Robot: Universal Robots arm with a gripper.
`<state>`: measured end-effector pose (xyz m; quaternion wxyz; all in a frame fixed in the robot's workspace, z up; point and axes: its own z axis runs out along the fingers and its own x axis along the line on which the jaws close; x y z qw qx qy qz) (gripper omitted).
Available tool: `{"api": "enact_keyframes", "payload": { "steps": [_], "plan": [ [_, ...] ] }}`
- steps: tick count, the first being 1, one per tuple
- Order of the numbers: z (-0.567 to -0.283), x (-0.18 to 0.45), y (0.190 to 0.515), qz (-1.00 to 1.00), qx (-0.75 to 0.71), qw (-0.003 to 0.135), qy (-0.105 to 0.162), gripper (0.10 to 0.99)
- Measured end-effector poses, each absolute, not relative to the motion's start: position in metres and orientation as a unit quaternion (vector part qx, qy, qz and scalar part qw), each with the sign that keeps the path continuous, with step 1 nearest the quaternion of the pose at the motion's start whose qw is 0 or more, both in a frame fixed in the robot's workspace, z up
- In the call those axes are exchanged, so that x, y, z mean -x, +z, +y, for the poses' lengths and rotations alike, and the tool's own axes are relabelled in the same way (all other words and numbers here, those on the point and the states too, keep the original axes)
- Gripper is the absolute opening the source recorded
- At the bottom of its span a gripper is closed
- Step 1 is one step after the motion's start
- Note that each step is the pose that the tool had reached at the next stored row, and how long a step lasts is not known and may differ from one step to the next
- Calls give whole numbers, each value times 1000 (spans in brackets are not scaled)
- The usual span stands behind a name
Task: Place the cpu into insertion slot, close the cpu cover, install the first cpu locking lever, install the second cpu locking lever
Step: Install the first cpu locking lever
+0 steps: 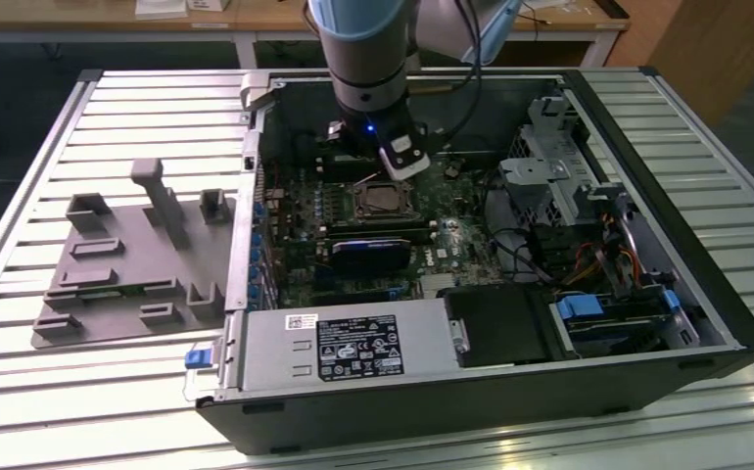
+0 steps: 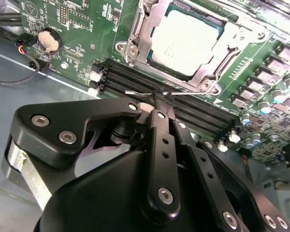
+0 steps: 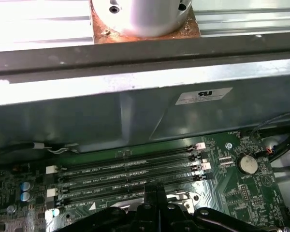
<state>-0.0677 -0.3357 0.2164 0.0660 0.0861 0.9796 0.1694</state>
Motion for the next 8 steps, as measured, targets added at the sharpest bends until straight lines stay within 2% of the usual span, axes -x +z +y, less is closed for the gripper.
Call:
{"api": "enact_keyframes", "payload": {
  "steps": [8],
  "plan": [
    [-330, 67, 213, 980, -97, 69, 161, 102]
  ]
}}
